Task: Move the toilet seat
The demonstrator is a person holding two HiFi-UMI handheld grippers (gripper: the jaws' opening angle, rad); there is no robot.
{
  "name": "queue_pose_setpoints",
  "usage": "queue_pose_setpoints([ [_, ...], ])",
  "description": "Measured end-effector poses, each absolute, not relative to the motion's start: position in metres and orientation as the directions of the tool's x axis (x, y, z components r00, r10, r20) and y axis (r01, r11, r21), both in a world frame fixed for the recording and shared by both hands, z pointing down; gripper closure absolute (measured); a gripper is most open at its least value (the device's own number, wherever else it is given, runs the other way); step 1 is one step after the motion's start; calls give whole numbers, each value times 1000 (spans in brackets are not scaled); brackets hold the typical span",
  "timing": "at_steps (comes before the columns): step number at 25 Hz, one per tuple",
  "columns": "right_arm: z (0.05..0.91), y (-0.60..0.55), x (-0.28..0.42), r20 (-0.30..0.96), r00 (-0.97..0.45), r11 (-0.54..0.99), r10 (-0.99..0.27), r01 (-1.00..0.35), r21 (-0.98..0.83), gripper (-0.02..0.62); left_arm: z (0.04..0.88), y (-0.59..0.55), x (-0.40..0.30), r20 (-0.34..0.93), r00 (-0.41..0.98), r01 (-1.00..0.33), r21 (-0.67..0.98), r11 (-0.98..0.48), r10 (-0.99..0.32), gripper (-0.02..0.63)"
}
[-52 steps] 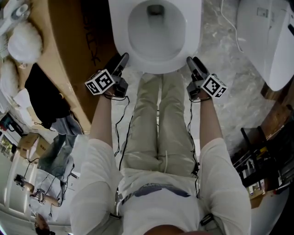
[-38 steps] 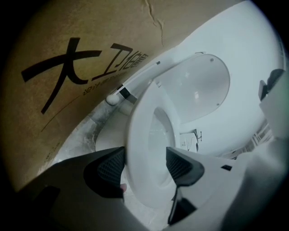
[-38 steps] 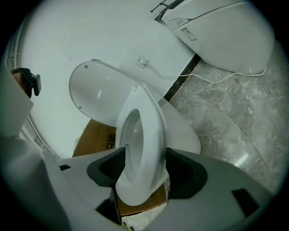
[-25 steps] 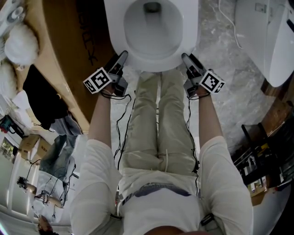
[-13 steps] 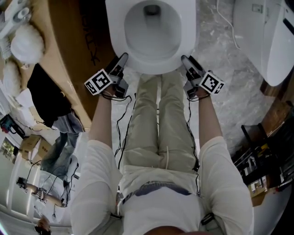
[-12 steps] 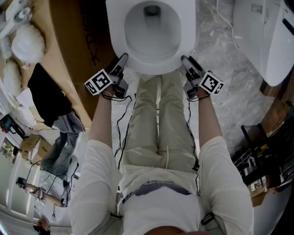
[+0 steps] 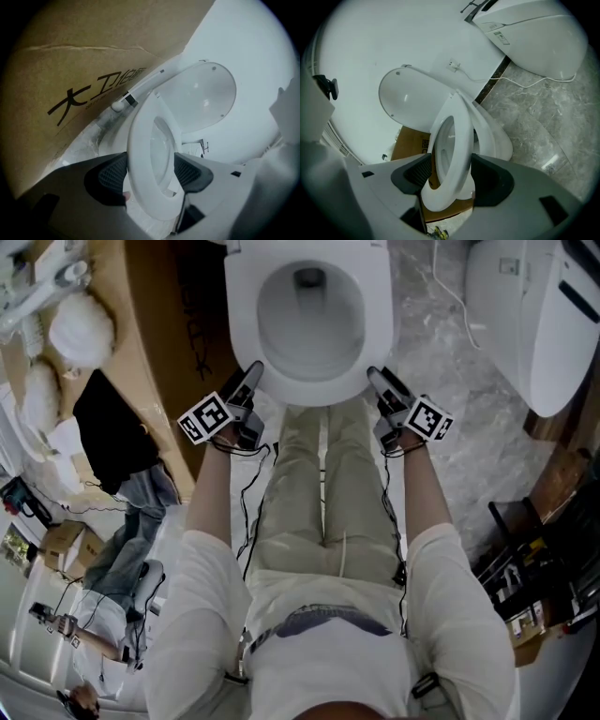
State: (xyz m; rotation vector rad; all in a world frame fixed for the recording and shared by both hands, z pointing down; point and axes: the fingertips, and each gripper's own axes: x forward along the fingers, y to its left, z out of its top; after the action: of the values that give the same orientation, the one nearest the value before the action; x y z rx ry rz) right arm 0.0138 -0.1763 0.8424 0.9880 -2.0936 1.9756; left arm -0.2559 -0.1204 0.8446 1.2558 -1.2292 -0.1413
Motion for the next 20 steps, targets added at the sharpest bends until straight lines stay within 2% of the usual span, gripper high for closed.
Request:
queue_pose_setpoints([
  [13, 798, -186, 14, 473, -793, -45, -383, -496, -867, 342, 801, -131, -262, 587, 359, -419, 796, 436, -726, 313],
  [20, 771, -196, 12, 447, -797, -69, -406, -461, -885, 344, 774, -139, -262, 593, 398, -449, 791, 416, -700, 313],
])
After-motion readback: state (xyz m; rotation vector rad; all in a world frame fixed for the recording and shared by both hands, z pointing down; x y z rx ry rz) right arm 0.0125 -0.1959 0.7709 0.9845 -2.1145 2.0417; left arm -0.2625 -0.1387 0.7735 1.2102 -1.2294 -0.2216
